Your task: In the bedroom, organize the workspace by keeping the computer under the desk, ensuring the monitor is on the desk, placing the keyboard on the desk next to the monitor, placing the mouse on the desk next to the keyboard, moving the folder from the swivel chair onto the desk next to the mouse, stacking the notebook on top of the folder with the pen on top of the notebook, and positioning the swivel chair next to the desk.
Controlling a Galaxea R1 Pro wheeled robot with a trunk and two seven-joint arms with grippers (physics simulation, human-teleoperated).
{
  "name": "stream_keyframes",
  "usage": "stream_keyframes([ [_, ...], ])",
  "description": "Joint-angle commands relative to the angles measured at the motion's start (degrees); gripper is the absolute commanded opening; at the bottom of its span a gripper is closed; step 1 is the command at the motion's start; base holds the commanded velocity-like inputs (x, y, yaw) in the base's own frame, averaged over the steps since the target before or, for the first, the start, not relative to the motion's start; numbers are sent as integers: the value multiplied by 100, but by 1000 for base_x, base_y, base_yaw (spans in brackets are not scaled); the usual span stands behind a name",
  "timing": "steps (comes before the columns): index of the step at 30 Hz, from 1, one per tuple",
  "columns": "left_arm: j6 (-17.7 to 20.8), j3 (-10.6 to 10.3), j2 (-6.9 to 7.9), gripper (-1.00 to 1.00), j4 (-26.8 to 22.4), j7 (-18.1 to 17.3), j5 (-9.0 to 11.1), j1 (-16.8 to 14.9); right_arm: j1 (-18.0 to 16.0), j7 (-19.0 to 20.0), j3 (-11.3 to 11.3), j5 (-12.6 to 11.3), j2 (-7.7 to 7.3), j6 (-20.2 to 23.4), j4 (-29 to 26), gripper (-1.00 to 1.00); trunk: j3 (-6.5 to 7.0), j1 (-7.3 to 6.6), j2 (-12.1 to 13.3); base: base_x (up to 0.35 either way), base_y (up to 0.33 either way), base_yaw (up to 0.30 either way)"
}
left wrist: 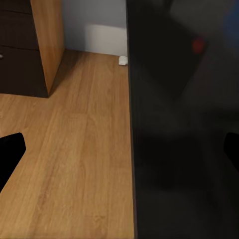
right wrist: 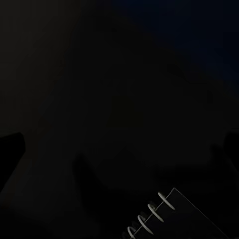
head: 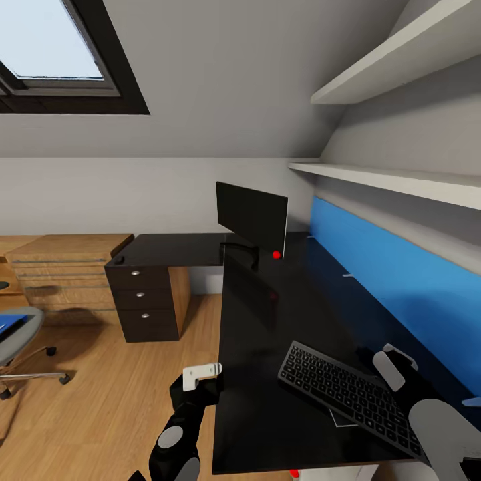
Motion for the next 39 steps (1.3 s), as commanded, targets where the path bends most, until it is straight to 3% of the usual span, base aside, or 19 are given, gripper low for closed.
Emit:
stream_keyframes([
  [1, 20, -15, 6, 100, -8, 46, 28, -8, -1, -34, -4, -43, -4, 22, -14, 100, -7, 0, -4, 0, 0, 0],
  [32, 20, -42, 18, 100, 35, 41, 28, -7, -1, -33, -7, -60, -51, 36, -1, 100, -7, 0, -4, -27, -32, 0],
  [39, 20, -42, 18, 100, 35, 41, 28, -8, -1, -34, -100, -69, -50, 48, 2, 100, -7, 0, -4, -59, 4, 0],
])
